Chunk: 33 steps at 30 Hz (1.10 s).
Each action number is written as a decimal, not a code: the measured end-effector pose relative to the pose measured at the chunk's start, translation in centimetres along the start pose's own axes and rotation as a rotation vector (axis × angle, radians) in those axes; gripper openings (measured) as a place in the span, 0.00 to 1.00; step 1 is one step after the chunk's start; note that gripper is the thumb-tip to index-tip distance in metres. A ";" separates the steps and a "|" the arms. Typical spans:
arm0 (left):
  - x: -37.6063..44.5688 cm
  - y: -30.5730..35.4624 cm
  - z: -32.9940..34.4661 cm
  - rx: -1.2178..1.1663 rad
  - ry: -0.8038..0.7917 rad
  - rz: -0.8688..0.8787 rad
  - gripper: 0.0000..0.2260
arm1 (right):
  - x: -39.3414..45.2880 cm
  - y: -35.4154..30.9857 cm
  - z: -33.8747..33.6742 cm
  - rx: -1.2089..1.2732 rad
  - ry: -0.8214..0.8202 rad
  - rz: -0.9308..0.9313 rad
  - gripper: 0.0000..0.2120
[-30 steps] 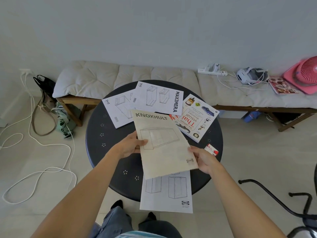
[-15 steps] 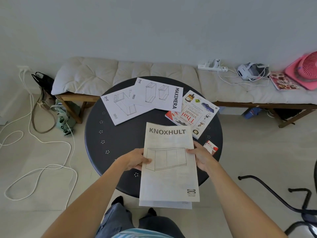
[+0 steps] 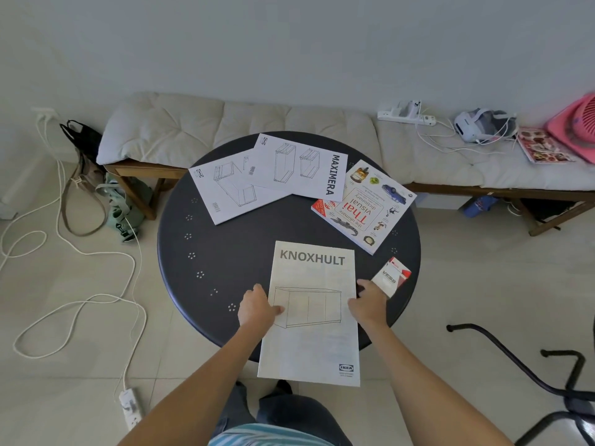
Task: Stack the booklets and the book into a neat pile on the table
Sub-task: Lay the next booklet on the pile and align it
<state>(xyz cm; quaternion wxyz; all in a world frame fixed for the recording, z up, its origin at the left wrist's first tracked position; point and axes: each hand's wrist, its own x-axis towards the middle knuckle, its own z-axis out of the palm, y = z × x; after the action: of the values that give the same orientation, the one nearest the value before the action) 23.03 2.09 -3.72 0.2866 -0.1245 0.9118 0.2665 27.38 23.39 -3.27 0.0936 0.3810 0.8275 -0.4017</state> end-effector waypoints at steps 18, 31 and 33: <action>4.9 0.3 -5.1 -0.203 0.097 -0.125 0.10 | 1.5 -6.6 2.4 -0.019 -0.036 0.038 0.10; 8.4 -0.1 -8.1 0.053 -0.083 -0.055 0.20 | 3.4 -7.8 5.6 -0.079 0.042 0.116 0.13; 9.6 0.1 -9.5 0.068 -0.089 -0.027 0.21 | 4.0 -8.7 5.7 -0.126 0.081 0.117 0.16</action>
<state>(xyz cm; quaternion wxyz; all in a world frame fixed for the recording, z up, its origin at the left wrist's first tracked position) 10.93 -3.86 -2.70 0.3343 -0.1149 0.9050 0.2366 17.62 18.07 -3.67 0.1069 0.4378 0.8306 -0.3271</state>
